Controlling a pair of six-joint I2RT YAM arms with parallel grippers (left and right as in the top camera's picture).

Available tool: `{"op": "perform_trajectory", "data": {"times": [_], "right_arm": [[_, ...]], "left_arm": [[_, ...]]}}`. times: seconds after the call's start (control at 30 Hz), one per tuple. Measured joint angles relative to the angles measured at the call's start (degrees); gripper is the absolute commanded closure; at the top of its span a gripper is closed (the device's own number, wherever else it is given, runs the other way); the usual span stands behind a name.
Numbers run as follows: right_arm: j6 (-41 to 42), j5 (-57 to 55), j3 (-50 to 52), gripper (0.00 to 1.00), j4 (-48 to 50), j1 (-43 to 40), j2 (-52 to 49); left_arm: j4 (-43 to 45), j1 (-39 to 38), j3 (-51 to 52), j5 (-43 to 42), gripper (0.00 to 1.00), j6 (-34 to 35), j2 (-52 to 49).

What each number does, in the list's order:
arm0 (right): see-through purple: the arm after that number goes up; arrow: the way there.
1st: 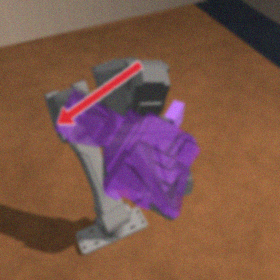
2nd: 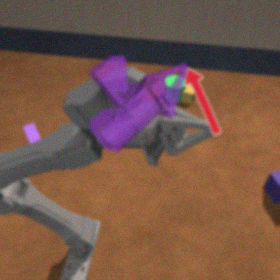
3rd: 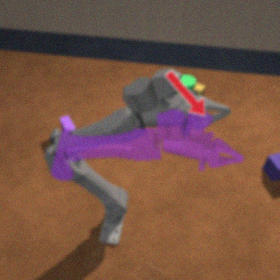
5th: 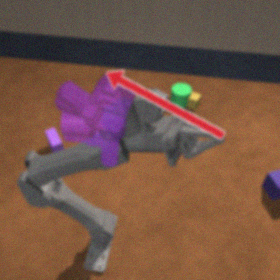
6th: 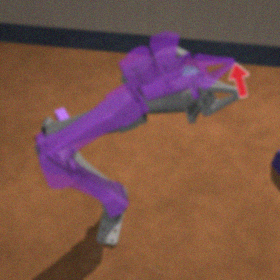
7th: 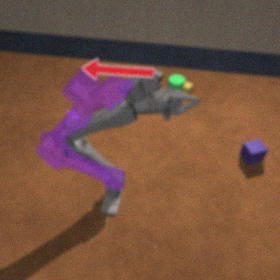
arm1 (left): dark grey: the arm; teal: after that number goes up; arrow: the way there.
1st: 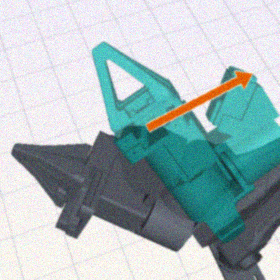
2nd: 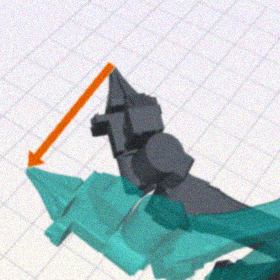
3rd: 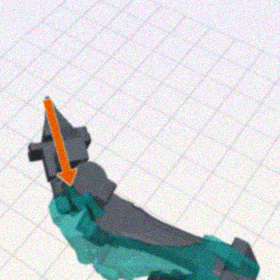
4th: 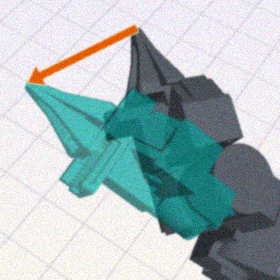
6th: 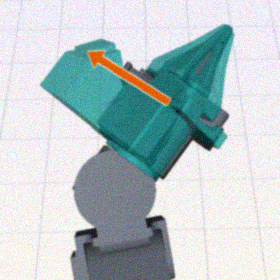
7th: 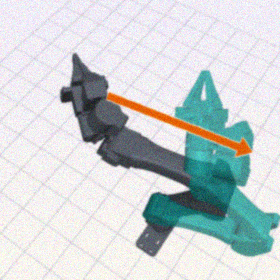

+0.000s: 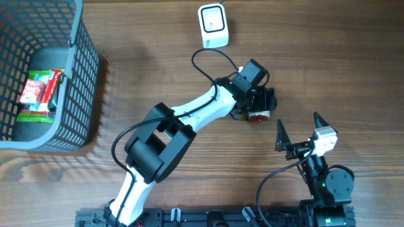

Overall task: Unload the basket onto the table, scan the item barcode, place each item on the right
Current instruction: 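Carry jar with left gripper to table center and release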

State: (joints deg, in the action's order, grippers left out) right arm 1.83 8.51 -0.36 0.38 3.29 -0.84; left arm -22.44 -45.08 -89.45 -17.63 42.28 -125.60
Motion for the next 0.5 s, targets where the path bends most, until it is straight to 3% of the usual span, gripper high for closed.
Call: {"op": "perform_trajectory", "data": {"times": [0.3,0.5], "right_arm": [[0.0,0.0,0.0,0.0,0.0,0.0,0.0],[0.0,0.0,0.0,0.0,0.0,0.0,0.0]], "left_arm": [[-0.9,0.3,-0.8,7.0,0.0,-9.2,5.1],[-14.4,4.2,-10.0,7.8,0.01,-17.3,10.6]]}}
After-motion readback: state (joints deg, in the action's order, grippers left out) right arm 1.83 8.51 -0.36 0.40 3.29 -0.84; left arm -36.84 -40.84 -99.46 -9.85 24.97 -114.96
